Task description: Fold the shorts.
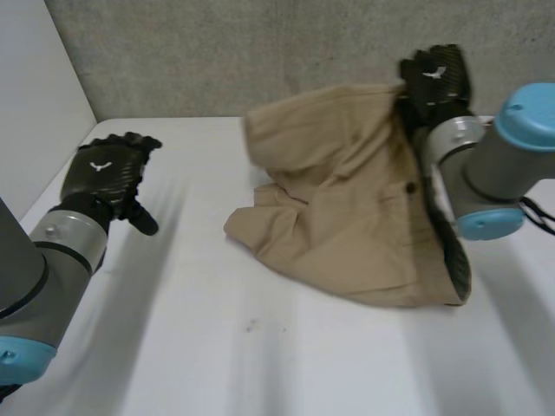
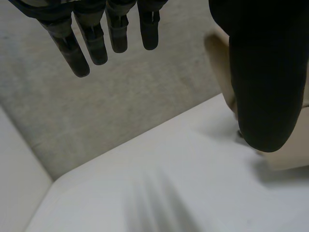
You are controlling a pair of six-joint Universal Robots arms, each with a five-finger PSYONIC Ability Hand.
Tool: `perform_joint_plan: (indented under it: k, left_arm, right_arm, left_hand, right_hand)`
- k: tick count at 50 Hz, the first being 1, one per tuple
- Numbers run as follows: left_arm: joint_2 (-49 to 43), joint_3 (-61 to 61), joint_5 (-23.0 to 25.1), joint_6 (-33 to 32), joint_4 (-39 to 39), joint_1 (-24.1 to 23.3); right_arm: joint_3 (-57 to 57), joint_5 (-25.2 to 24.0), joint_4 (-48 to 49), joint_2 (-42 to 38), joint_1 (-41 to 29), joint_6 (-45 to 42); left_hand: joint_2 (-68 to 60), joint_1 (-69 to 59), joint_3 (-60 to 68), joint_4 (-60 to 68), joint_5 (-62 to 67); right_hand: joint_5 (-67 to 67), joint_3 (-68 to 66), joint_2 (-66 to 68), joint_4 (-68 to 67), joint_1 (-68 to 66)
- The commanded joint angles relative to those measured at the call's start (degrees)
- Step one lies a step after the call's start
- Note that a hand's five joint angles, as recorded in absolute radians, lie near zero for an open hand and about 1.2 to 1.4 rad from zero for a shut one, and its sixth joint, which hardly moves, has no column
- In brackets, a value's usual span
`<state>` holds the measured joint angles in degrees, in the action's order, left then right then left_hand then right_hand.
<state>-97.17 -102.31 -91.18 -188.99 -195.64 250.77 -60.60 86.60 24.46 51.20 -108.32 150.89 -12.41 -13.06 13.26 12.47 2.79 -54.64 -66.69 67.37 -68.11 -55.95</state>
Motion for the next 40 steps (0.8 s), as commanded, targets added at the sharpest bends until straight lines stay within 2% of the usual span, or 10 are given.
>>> perform_joint_plan:
  k: [1,5,12,15,23,25,29,34,37,40]
  left_arm:
    - [-1.3,0.5,3.9,-0.4,-0.1,-4.4]
    - [-4.2,1.9,4.7,-0.7,-0.1,-7.3]
    - [-10.4,6.0,4.6,-3.4,-0.1,-11.3]
    - [-13.3,7.6,4.6,-5.8,-0.1,-12.6]
    - [-20.8,12.0,4.7,-9.9,0.6,-14.6]
    - [-22.3,12.9,4.7,-9.9,0.7,-14.7]
    - [-24.0,13.8,4.6,-9.9,0.8,-15.3]
    - [-26.0,15.0,4.6,-10.1,0.7,-15.4]
    - [-27.5,16.9,4.4,-10.3,0.7,-15.4]
    - [-29.1,19.2,4.3,-10.3,0.8,-15.4]
  right_arm:
    - [0.2,3.0,-1.4,-2.4,5.8,-3.8]
    - [-3.6,3.2,-4.7,-0.2,6.1,-3.3]
    - [-16.9,1.5,-11.9,12.3,6.4,1.2]
    - [-23.1,-2.5,-15.8,16.3,6.6,2.4]
    - [-37.3,-16.0,-25.1,23.6,10.8,2.7]
    - [-39.2,-17.8,-25.9,24.0,11.5,2.7]
    - [-43.4,-20.0,-26.2,24.2,13.0,2.1]
    - [-47.2,-20.2,-24.6,24.0,15.2,1.8]
    - [-48.2,-20.2,-23.3,23.6,15.7,1.7]
    - [-49.6,-20.2,-20.9,23.2,15.9,0.6]
  left_hand:
    - [1.2,1.8,-2.0,-1.3,-1.6]
    - [0.5,1.2,-1.4,-0.6,-0.9]
    - [-1.8,-1.2,1.0,1.8,1.5]
    - [-4.5,-3.9,3.7,4.5,4.1]
    - [-25.2,-24.5,24.3,25.1,24.8]
    - [-32.8,-32.1,31.9,32.7,32.4]
    - [-35.5,-34.8,34.6,35.4,35.1]
    - [-33.3,-32.7,32.5,33.2,32.9]
    - [-20.9,-20.2,20.0,20.8,20.5]
    - [-16.0,-15.3,15.1,15.9,15.6]
  right_hand:
    - [54.6,56.7,-57.4,58.1,45.9]
    - [54.6,56.7,-57.4,58.1,45.9]
    - [54.6,56.7,-57.4,58.1,45.9]
    - [54.6,56.7,-57.4,58.1,45.9]
    - [24.3,26.4,-27.1,27.8,15.6]
    - [19.3,21.3,-22.0,22.7,10.6]
    - [17.7,19.8,-20.4,21.2,9.0]
    - [30.4,32.5,-33.2,33.9,21.8]
    - [33.0,35.1,-35.7,36.5,24.3]
    - [33.0,35.1,-35.8,36.5,24.3]
